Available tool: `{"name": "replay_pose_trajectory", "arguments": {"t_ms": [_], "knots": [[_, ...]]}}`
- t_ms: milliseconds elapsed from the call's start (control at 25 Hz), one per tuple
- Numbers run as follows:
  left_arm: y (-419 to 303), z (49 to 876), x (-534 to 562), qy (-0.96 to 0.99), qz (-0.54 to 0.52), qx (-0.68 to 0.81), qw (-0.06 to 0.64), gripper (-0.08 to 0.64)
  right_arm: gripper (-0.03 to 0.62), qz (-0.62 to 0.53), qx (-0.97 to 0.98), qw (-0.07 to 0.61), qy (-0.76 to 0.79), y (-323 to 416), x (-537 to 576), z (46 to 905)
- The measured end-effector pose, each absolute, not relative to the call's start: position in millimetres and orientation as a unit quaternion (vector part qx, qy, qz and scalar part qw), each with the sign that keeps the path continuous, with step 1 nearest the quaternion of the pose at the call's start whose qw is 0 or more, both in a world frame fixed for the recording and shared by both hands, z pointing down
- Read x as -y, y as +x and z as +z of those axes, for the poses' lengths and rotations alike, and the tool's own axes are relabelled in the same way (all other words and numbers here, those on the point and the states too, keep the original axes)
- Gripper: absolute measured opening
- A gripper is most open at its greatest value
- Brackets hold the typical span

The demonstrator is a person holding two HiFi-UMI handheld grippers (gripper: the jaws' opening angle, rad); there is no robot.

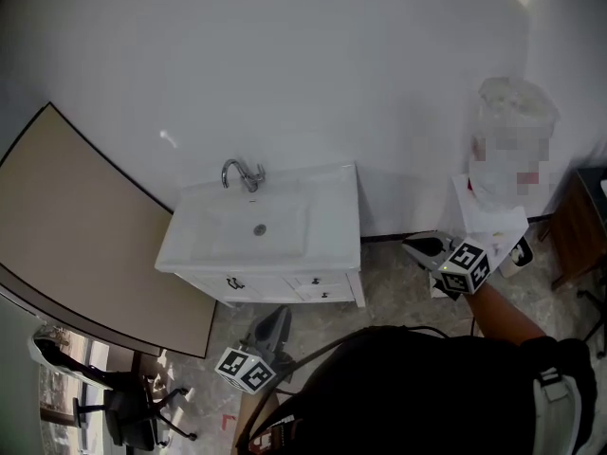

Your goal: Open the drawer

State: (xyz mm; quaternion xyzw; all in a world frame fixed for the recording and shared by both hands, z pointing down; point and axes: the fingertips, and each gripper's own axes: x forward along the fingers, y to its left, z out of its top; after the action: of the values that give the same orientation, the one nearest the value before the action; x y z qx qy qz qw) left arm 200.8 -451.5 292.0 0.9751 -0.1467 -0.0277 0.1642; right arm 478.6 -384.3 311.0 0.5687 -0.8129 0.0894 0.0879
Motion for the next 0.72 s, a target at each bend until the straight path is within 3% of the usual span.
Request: {"name": "replay_pose_trajectory", "arguments": {"t_ms": [360,720], "knots": [[278.3,293.4,448.3,0.970,-0.016,0.174,0.169,0.000,-0.002,0.098,0.825,0.081,0.550,562.2,398.8,316.8],[300.0,301.6,500.5,0.972,-0.013,0.150,0.178,0.000,-0.002,0.116,0.807,0.071,0.575,582.1,433.3,329.8]]}}
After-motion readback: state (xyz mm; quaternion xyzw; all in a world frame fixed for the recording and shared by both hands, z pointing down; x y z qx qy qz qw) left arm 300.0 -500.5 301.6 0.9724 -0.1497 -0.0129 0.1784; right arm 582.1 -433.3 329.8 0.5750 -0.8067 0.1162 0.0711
